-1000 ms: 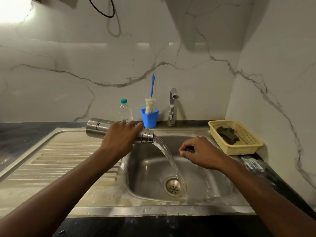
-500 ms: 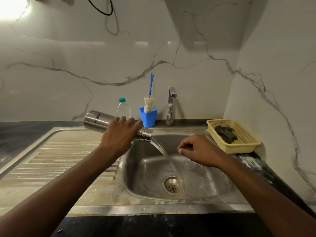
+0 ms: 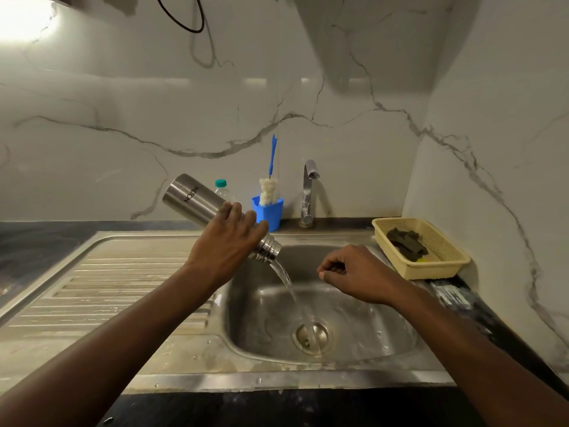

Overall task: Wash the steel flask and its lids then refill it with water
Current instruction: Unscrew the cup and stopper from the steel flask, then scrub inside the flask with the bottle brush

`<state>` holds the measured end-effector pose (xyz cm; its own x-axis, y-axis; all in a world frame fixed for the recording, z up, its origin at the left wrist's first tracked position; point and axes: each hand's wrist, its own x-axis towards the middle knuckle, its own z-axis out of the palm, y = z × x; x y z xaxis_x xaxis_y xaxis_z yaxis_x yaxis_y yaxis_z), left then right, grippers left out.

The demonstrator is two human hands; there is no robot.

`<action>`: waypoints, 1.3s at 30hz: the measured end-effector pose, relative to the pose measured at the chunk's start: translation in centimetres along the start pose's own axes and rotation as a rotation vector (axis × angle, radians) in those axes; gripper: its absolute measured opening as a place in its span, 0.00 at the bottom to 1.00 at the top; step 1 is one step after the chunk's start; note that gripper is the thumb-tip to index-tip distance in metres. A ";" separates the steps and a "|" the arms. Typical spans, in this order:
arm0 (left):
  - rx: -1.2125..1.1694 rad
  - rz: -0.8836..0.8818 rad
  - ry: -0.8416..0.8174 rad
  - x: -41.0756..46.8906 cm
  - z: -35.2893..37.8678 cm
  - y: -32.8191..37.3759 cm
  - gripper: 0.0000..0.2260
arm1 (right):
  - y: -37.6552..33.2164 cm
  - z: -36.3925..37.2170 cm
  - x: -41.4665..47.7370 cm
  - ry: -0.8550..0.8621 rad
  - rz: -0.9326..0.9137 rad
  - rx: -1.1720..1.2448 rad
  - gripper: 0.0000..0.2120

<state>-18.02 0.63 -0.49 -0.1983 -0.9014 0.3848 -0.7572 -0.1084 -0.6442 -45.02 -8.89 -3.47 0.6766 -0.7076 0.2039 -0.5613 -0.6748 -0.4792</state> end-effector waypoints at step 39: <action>-1.608 -0.794 0.089 -0.4 5.3 6.5 0.32 | -9.8 -4.6 15.0 0.167 0.108 0.104 0.10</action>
<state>-19.58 -1.98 -8.37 0.4885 -0.8133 0.3160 -0.4682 0.0613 0.8815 -31.59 -13.80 8.26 0.5216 -0.8056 0.2811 -0.5684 -0.5738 -0.5896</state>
